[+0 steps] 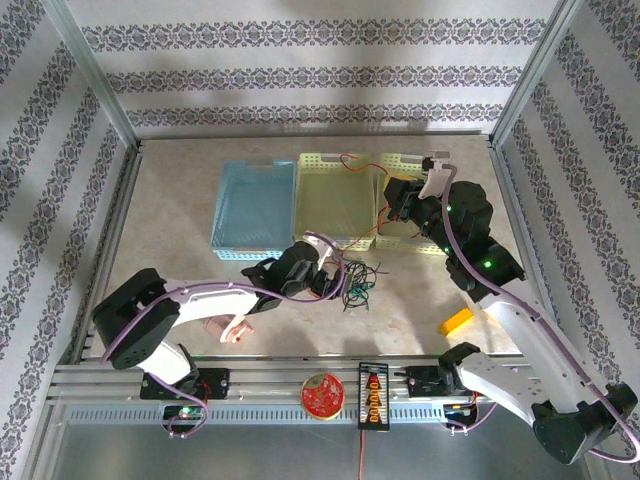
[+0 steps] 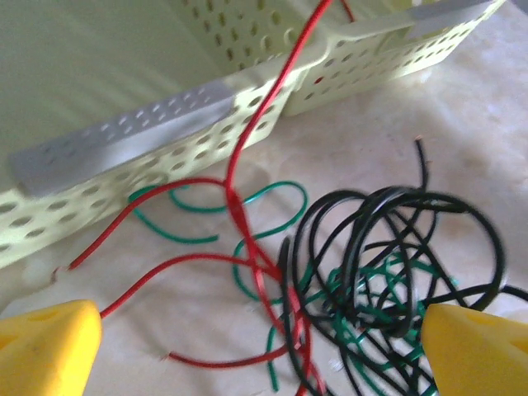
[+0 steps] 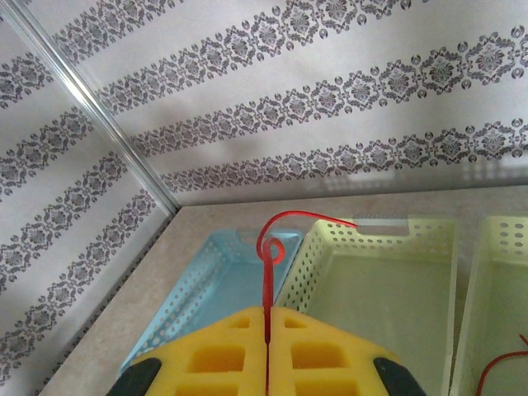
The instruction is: Untangle the cables
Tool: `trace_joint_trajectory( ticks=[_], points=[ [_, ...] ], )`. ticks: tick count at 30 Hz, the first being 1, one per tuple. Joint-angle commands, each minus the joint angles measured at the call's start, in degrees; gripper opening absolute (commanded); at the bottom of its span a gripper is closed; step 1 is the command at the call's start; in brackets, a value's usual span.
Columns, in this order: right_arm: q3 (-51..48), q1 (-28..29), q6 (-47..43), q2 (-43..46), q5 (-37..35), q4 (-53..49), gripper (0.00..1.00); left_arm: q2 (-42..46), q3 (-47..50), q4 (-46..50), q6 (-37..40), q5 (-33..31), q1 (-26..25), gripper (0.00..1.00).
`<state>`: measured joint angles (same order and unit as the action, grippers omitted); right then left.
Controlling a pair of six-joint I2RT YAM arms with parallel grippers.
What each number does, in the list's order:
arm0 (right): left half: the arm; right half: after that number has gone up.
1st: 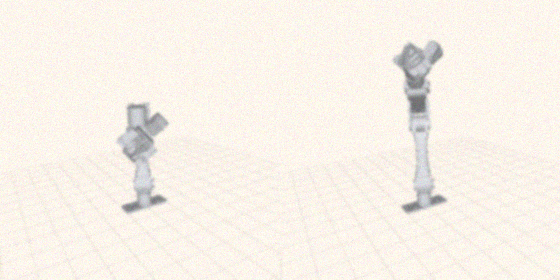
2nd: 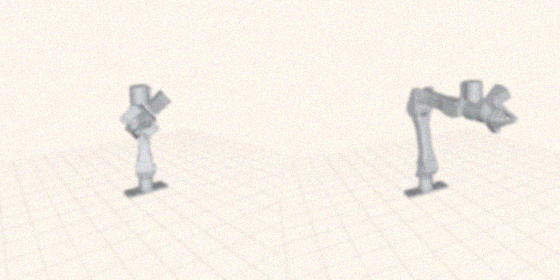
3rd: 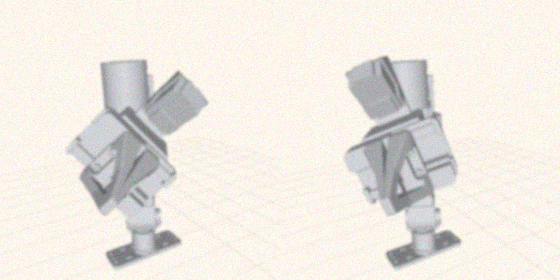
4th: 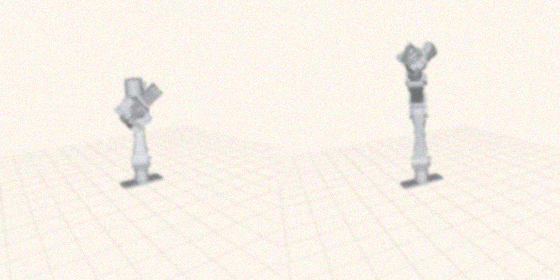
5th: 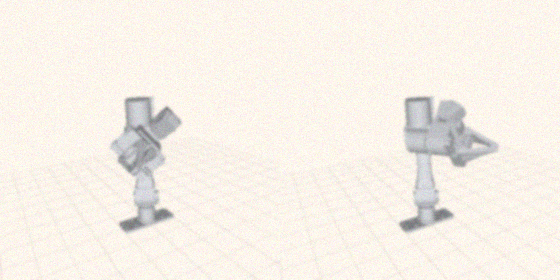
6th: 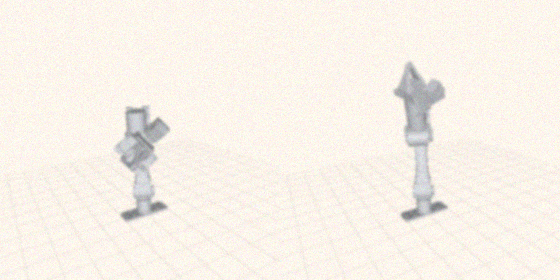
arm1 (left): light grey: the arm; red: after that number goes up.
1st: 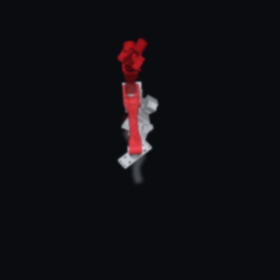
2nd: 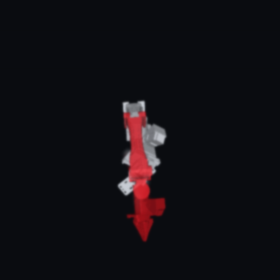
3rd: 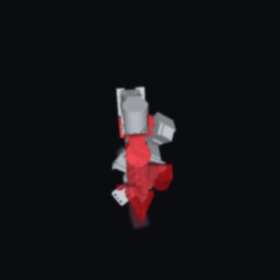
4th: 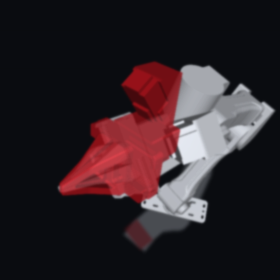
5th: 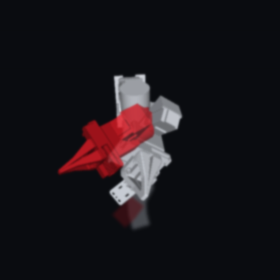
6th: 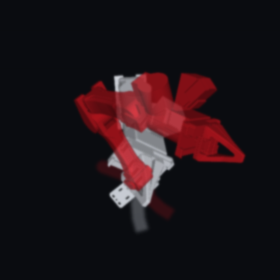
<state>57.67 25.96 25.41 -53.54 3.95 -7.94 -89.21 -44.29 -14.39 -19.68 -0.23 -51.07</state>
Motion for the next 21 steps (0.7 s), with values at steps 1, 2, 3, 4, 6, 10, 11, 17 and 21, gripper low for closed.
trace_joint_trajectory(
  ticks=[1,2,3,4,6,10,11,17,21],
  points=[
    [0.83,-0.56,0.70,0.20,0.98,1.00,0.06,-2.69,-2.93,-0.82,1.58,2.27,-1.23,0.99],
    [0.86,-0.60,0.72,0.32,0.98,0.92,0.06,-3.48,-3.29,-0.68,1.58,2.51,-1.23,0.99],
    [0.79,-0.61,0.69,0.44,1.05,0.96,0.06,-4.53,-3.91,-0.20,1.51,2.39,-1.23,0.99],
    [0.85,-0.64,0.70,0.42,1.20,0.97,0.06,-5.57,-4.55,0.58,1.40,1.77,-1.23,0.99],
    [1.19,-0.64,0.55,0.47,1.79,0.92,0.06,-7.41,-5.46,1.35,1.06,0.31,-1.23,0.99],
    [3.03,-0.73,-0.10,0.46,2.82,0.53,0.06,-9.85,-7.06,3.61,0.32,-2.89,-1.23,0.98],
    [3.65,-0.82,-0.48,0.45,2.86,0.27,0.06,-10.17,-7.50,4.62,0.08,-4.13,-1.23,0.96],
    [8.01,-3.70,-1.61,0.80,2.16,-0.86,0.05,-11.46,-7.66,7.58,-1.71,-9.86,-1.14,0.87],
    [9.34,-5.95,-1.43,1.45,0.28,-0.80,0.04,-11.64,-7.40,8.58,-1.81,-10.97,-1.05,0.87]
  ],
)
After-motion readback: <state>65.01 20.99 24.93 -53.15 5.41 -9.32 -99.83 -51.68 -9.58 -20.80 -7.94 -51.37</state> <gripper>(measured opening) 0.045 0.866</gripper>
